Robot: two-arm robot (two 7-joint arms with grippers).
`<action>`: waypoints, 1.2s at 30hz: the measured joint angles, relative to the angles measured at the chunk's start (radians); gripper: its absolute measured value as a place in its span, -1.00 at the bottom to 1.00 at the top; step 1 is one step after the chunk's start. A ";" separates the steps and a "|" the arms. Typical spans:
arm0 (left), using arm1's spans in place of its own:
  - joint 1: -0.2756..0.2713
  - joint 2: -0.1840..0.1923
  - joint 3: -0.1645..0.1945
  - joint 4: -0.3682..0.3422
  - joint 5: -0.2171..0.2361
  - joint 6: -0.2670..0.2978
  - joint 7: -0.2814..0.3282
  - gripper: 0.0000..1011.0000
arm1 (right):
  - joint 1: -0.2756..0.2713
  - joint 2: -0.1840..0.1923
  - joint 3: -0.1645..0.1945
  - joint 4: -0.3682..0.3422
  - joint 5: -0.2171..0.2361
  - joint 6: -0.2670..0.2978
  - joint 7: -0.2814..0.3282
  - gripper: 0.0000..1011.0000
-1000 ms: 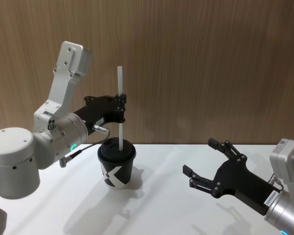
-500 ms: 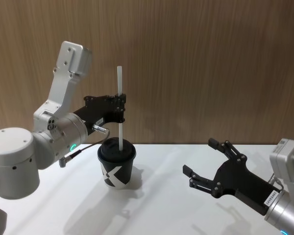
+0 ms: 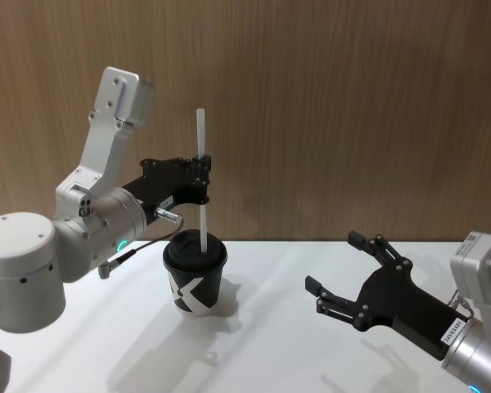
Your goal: Pick up the straw with one hand, pass it to the other hand, and insert it into the cup.
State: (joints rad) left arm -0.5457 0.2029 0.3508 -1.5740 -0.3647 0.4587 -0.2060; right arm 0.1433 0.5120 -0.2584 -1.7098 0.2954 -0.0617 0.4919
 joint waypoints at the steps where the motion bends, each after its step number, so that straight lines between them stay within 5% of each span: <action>1: 0.000 0.000 0.000 -0.001 0.001 0.001 0.000 -0.98 | 0.000 0.000 0.000 0.000 0.000 0.000 0.000 0.98; 26: -0.005 -0.007 0.004 0.020 0.002 0.016 -0.006 -0.97 | 0.000 0.000 0.000 0.000 0.000 0.000 0.000 0.98; 36: -0.006 -0.010 0.005 0.028 0.001 0.016 -0.007 -0.39 | 0.000 0.000 0.000 0.000 0.000 0.000 0.000 0.98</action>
State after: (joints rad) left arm -0.5520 0.1934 0.3559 -1.5456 -0.3638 0.4751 -0.2127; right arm 0.1434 0.5119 -0.2584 -1.7098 0.2953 -0.0618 0.4919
